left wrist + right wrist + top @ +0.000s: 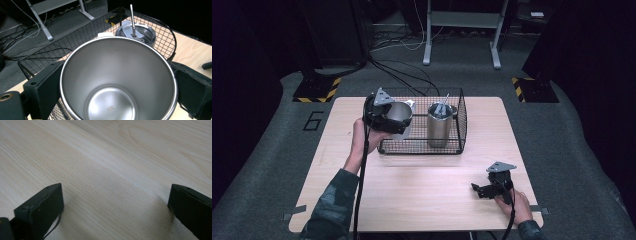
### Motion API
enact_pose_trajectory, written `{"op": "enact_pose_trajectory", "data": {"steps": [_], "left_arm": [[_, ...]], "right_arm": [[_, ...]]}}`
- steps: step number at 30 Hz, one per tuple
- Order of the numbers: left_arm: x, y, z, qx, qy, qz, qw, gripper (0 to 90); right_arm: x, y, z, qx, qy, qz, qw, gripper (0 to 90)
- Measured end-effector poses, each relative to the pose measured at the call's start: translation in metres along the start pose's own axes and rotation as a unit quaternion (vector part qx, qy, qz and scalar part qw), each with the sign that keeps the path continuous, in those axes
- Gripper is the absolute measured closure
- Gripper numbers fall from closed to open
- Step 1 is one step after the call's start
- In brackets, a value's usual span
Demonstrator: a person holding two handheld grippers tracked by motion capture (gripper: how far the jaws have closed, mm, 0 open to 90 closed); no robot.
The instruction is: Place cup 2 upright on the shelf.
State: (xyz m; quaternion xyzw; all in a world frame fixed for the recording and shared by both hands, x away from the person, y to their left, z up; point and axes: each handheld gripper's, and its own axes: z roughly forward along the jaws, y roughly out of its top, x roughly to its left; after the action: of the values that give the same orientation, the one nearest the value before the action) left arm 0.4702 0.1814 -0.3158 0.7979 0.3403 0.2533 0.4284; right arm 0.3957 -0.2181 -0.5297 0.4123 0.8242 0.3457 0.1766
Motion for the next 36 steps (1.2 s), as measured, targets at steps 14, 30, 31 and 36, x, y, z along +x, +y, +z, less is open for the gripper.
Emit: {"op": "enact_pose_trajectory", "data": {"steps": [14, 30, 31, 36], "left_arm": [[0.012, 0.007, 0.025, 0.014, 0.008, -0.012, 0.9998, 5.8], [0.025, 0.004, 0.053, 0.035, 0.015, -0.03, 0.9988, 5.8], [0.026, 0.004, 0.055, 0.04, 0.016, -0.026, 0.9987, 5.8], [0.031, 0.005, 0.063, 0.047, 0.016, -0.031, 0.9983, 5.8]], "right_arm": [[0.0, 0.0, 0.0, -0.001, 0.0, 0.002, 1.0, 0.0], [0.0, 0.0, 0.0, -0.001, 0.0, 0.001, 1.0, 0.0], [0.0, 0.0, 0.0, 0.0, 0.0, 0.0, 1.0, 0.0], [0.0, 0.0, 0.0, 0.0, 0.0, 0.0, 1.0, 0.0]]}}
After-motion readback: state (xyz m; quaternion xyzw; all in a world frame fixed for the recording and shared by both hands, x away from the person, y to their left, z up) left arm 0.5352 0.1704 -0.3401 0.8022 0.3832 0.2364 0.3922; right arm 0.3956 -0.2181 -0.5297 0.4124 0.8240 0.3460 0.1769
